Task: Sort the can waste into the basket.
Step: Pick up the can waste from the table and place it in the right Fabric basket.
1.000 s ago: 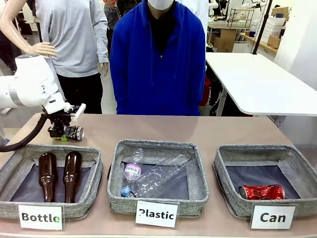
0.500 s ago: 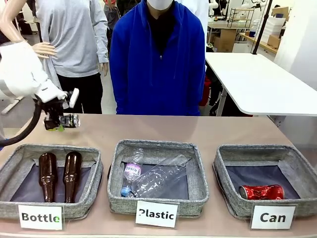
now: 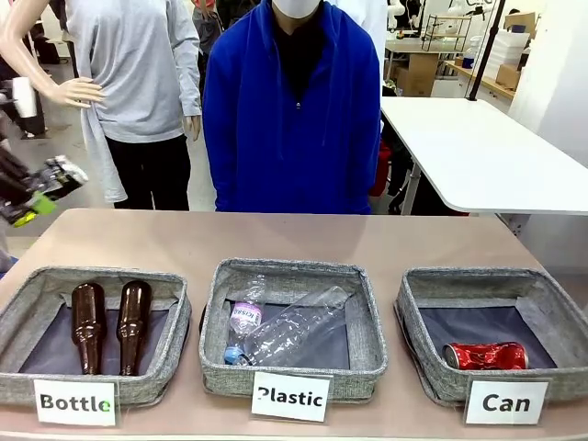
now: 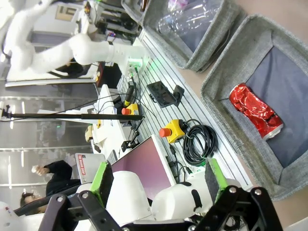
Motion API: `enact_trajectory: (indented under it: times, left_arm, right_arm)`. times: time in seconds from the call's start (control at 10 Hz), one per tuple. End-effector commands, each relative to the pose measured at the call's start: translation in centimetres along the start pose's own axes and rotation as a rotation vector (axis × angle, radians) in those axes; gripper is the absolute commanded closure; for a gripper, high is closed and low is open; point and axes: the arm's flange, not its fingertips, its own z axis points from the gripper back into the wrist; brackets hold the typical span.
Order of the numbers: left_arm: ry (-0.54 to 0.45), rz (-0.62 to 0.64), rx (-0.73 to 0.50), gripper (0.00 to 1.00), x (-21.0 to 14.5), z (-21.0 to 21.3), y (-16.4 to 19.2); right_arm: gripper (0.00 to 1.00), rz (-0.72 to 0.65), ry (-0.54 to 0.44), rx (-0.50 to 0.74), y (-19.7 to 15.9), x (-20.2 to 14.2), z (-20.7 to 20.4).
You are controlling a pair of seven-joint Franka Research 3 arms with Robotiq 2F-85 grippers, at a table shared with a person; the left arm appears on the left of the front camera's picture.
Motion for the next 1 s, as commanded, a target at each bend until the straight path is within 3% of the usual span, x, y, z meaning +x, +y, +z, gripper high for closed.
enact_trajectory:
  times: [0.0,0.2,0.3,0.7,0.8,0.9]
  left_arm:
    - [-0.028,0.000,0.105,0.96,-3.0,-0.5,-7.6]
    - [-0.047,-0.022,0.127,0.96,-4.7,-1.2,-11.3]
    - [-0.050,-0.008,0.067,0.96,-3.7,-0.4,-7.3]
    - [-0.050,-0.008,0.067,0.96,-3.7,-0.4,-7.3]
    - [-0.050,-0.026,0.062,0.56,-3.9,-0.5,-7.6]
    - [-0.091,0.047,0.057,0.56,-2.7,-0.7,-8.4]
  right_arm:
    - [0.00,0.016,0.012,-0.001,0.1,0.0,0.1]
    - [0.00,0.016,0.012,-0.001,0.1,0.0,0.1]
    - [0.00,0.016,0.012,-0.001,0.1,0.0,0.1]
    - [0.00,0.016,0.012,-0.001,0.1,0.0,0.1]
    - [0.00,0.016,0.012,-0.001,0.1,0.0,0.1]
    - [0.00,0.000,0.000,0.000,0.0,0.0,0.0]
